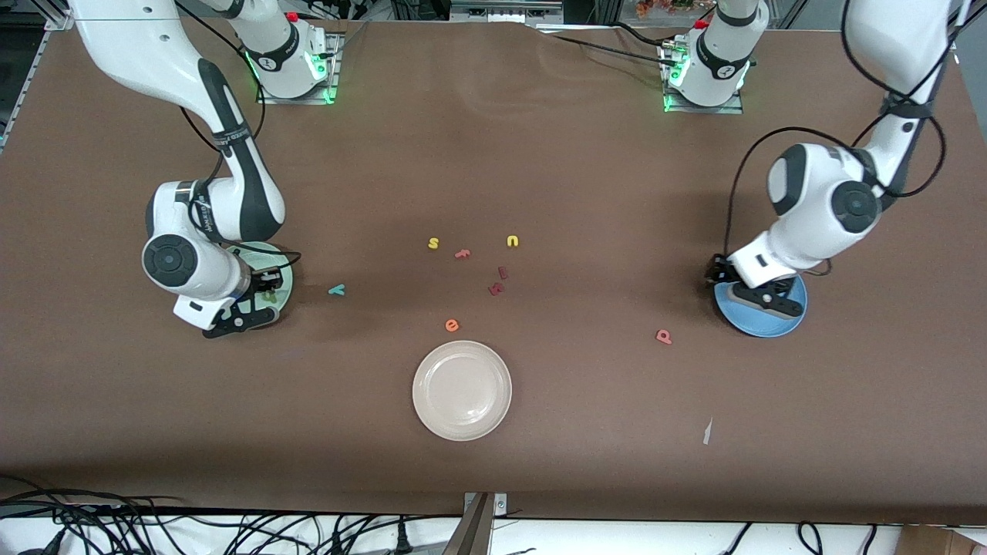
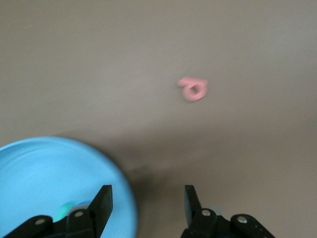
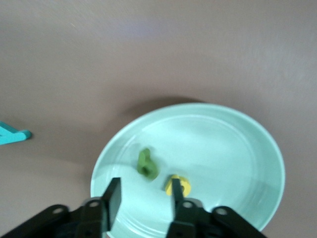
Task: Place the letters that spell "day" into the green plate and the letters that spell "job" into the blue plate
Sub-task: 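Grasp the pink d and cyan y with the left and right grippers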
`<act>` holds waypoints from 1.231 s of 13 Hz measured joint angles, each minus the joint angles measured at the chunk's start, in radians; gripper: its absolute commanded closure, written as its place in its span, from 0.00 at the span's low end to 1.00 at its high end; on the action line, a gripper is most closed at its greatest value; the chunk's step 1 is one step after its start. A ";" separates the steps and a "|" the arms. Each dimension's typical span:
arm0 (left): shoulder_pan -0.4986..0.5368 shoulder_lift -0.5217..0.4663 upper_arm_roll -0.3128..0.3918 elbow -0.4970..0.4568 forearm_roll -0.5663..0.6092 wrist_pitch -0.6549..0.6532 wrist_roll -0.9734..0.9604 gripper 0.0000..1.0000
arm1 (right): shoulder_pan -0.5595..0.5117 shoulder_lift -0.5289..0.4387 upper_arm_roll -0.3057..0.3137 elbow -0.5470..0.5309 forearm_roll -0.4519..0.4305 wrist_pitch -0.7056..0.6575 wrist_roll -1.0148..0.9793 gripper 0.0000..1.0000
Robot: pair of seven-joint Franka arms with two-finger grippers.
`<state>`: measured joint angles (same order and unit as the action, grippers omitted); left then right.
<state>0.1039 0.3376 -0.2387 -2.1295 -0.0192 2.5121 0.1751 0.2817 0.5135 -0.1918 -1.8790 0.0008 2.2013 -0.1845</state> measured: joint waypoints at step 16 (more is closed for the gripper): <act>-0.165 0.303 0.066 0.253 0.000 0.110 -0.123 0.30 | 0.018 -0.013 0.142 0.029 0.082 0.031 -0.197 0.00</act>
<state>-0.0613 0.6408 -0.1727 -1.8765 -0.0193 2.6217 0.0521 0.2995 0.5006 -0.0494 -1.8497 0.0827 2.2324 -0.3814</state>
